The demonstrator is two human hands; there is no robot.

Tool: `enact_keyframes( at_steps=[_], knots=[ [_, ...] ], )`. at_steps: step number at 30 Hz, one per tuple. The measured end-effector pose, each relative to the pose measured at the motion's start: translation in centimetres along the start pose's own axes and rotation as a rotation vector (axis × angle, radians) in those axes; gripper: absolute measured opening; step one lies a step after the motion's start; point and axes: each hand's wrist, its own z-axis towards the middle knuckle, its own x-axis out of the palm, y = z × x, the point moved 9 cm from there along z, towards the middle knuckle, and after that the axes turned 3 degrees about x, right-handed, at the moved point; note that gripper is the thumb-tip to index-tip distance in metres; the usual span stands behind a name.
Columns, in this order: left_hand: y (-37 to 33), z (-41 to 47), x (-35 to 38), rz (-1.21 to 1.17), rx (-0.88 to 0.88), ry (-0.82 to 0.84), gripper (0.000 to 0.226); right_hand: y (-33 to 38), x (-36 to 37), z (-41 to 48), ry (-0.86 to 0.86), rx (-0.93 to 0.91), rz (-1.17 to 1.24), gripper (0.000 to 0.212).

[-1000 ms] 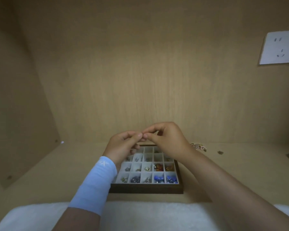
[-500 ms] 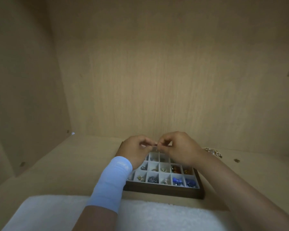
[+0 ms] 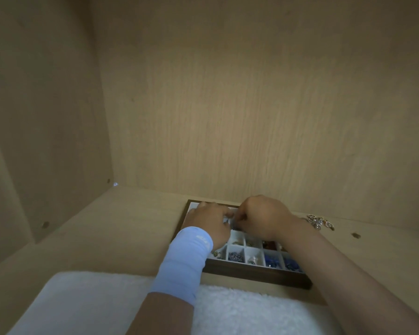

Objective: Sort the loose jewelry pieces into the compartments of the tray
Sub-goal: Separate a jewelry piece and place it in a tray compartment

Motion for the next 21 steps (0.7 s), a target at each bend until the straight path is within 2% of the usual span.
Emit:
enact_keyframes(
  at_steps=[6, 11, 15, 21],
  knots=[
    [-0.5, 0.2, -0.1, 0.033, 0.008, -0.047, 0.035, -1.7, -1.6, -1.1, -0.040, -0.008, 0.169, 0.017],
    [-2.2, 0.1, -0.2, -0.022, 0.061, -0.129, 0.028, -10.9, -4.1, -2.8, -0.159, 0.210, 0.263, 0.021],
    [-4.2, 0.3, 0.4, -0.055, 0.140, -0.153, 0.028, -17.4, -2.8, -4.5, -0.132, 0.370, 0.241, 0.019],
    [-8.8, 2.5, 2.6, -0.147, 0.200, -0.103, 0.027, -18.5, -0.2, -4.9, -0.171, 0.345, 0.282, 0.019]
  ],
)
